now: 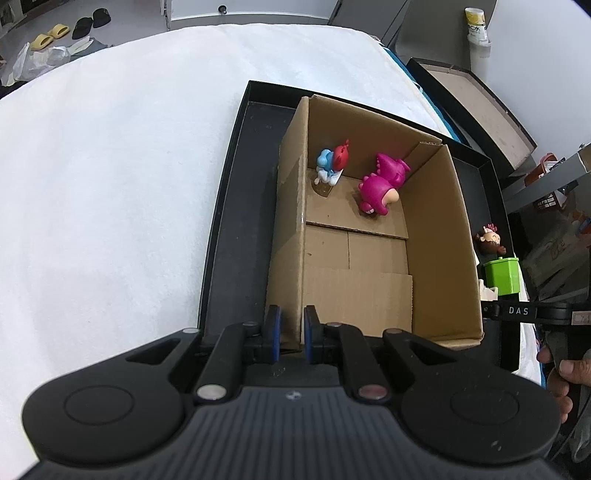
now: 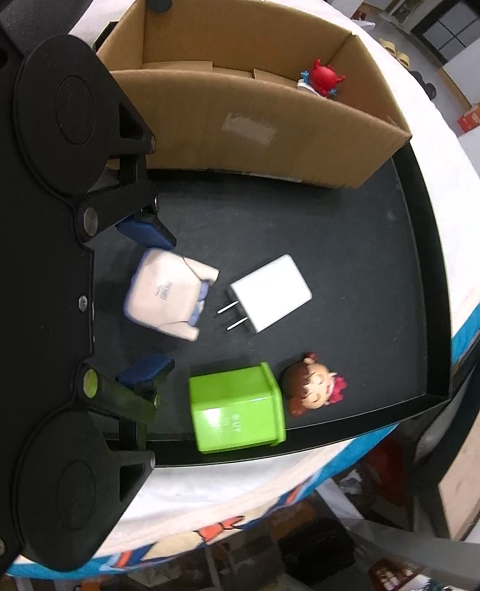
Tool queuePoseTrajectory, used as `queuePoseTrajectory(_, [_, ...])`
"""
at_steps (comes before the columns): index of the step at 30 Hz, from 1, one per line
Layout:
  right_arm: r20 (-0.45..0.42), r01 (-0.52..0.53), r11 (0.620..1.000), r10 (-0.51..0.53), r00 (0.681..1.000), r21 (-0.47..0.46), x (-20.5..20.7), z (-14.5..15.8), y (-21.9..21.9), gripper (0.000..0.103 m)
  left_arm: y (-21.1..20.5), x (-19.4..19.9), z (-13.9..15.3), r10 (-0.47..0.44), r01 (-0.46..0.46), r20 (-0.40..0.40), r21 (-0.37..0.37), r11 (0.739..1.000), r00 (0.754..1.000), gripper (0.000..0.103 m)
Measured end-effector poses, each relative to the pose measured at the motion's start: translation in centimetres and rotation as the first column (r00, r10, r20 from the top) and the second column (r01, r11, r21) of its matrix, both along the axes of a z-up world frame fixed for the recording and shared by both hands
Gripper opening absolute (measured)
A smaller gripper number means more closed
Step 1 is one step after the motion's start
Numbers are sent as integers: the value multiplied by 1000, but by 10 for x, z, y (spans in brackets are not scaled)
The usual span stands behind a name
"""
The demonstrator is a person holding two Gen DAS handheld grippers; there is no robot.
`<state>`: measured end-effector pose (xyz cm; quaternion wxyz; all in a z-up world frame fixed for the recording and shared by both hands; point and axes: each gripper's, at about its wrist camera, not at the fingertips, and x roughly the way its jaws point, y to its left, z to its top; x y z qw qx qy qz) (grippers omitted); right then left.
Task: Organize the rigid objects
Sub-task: 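Move the right gripper back and grasp the white cube, then lift the white cube with the right gripper and carry it over the box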
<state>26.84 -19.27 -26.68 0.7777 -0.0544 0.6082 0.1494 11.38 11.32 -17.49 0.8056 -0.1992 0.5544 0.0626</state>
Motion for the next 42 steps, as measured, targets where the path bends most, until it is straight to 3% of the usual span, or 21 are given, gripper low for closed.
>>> queuePoseTrajectory(3, [0, 3, 1000, -3, 1000, -4, -1, 0, -4, 45, -1, -1, 1, 0, 0, 2, 9, 1000, 1000, 12])
queuePoseTrajectory(17, [30, -22, 999, 21, 999, 33, -6, 12, -10, 44, -2, -6, 4, 1, -2, 14, 20, 1000, 1000, 12])
queuePoseTrajectory(29, [84, -50, 995, 43, 996, 84, -10, 46, -11, 44, -2, -8, 7, 6, -7, 26, 19, 1000, 1000, 12])
queuePoseTrajectory(42, [124, -78, 995, 69, 990, 66, -5, 65, 2, 44, 3, -9, 4, 3, -3, 30, -14, 1000, 1000, 11])
